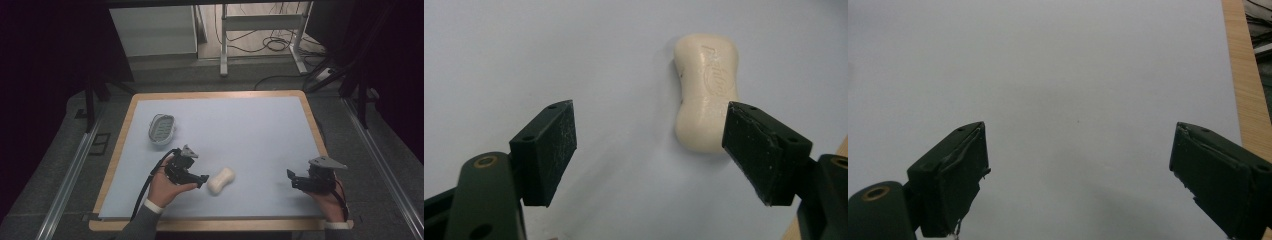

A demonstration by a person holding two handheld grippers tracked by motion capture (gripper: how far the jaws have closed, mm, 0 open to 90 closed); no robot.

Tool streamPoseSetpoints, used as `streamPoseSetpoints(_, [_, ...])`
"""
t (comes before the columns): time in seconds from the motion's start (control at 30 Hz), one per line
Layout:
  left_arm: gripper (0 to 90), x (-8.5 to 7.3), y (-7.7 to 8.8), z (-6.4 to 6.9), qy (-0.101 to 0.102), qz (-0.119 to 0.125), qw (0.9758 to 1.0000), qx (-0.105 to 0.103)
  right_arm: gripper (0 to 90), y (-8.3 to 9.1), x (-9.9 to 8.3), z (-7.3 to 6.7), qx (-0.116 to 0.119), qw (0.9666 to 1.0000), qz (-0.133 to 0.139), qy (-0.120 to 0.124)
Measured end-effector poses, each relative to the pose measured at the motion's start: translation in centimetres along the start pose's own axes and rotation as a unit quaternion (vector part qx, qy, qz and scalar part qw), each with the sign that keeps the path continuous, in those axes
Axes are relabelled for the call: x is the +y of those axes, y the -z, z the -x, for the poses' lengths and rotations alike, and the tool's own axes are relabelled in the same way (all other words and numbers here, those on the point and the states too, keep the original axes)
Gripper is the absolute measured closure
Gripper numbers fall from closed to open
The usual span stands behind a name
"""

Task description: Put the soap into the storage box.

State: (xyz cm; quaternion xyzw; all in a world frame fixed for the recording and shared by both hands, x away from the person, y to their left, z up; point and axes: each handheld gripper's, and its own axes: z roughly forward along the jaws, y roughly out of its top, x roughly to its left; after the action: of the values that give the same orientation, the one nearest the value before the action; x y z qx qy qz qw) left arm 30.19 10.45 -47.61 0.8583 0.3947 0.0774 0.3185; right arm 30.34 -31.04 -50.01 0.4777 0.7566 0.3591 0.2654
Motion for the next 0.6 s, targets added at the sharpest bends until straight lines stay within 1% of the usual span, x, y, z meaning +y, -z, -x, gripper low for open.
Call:
streamPoseSetpoints(0.27, [22.1,0.6,-1.1,0.8,-0.008,-0.013,0.9999,-0.008,8.4,0.0,-0.1,0.2,0.001,1.0,0.0,-0.003])
streamPoseSetpoints(0.33, [22.1,0.8,-1.6,1.1,-0.014,-0.017,0.9997,-0.011,8.4,0.0,-0.1,0.2,0.0,1.0,0.001,-0.004])
streamPoseSetpoints(0.5, [21.4,1.2,-2.2,1.5,-0.017,-0.021,0.9995,-0.017,8.4,0.0,-0.1,0.3,-0.001,1.0,0.0,-0.004])
streamPoseSetpoints(0.6, [21.4,1.6,-2.9,2.0,-0.024,-0.027,0.9991,-0.021,8.4,0.0,-0.1,0.2,-0.002,1.0,0.0,-0.003])
